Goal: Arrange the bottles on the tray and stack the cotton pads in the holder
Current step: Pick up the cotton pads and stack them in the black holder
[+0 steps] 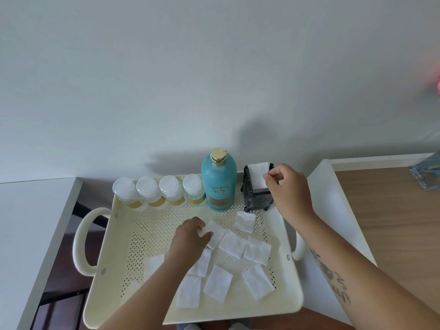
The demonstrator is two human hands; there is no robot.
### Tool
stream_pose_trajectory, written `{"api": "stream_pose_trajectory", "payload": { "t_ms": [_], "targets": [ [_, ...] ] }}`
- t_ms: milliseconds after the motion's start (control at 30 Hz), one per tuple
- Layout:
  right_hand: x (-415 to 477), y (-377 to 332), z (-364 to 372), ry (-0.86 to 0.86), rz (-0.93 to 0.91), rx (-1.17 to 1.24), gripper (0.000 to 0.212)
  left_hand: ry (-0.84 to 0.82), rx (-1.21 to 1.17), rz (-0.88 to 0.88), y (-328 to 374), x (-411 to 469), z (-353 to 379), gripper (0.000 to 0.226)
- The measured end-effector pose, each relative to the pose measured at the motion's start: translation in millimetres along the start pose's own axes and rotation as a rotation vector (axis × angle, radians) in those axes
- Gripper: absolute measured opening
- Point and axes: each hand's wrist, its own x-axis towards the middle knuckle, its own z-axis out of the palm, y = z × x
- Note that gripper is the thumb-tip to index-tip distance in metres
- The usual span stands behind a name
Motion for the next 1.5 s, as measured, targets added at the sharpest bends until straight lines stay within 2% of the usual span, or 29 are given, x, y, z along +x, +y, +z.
{"api": "stream_pose_trajectory", "payload": {
  "t_ms": [133,267,367,500,600,733,867,967,1133,1233,1367,1500],
  "targets": [
    [1.9,-2.1,0.2,-0.029,-0.061,-0.203,0.012,0.006,0.019,-0.003,1.5,2.0,4.7,0.024],
    [5.6,-4.8,-5.7,-0.049,-0.058,-0.200,0.009,-0.007,0.038,-0.014,3.0,5.2,4.7,0.018],
    [12.1,-6.7,-10.9,-0.141,-0.026,-0.202,0.008,-0.023,0.041,-0.024,2.8,6.3,4.6,0.012],
    [16.2,-10.7,-10.5,-0.238,-0.038,-0.366,0.011,-0.048,0.034,-0.038,3.3,8.4,5.1,0.009],
    [13.9,-8.7,-9.9,-0.193,-0.099,-0.441,0.011,-0.054,0.025,-0.039,2.5,9.1,5.6,0.006],
    [4.2,-2.1,-10.9,0.018,-0.304,-0.446,0.009,-0.049,0.025,-0.026,3.3,8.0,5.7,0.006],
    [-3.4,-1.3,-8.0,-0.014,-0.465,-0.497,0.007,-0.055,0.027,-0.030,5.0,7.0,5.1,0.009],
    [2.4,-1.5,-4.8,-0.132,-0.447,-0.607,0.017,-0.056,0.024,-0.025,5.4,7.4,4.6,0.011],
    [14.7,-7.9,-10.5,-0.146,-0.385,-0.705,0.030,-0.044,0.009,0.019,6.3,5.7,3.1,0.010],
    [11.8,-8.3,-13.4,-0.256,-0.356,-0.725,0.034,0.007,-0.048,0.028,3.7,2.0,1.0,0.012],
    [8.0,-4.1,-8.2,-0.447,-0.243,-0.650,0.041,0.086,-0.225,0.003,1.2,-5.3,-5.2,0.012],
    [3.3,-1.7,-5.0,-0.504,-0.224,-0.649,0.042,0.068,-0.528,-0.067,14.2,-14.6,-17.1,0.015]
  ]
}}
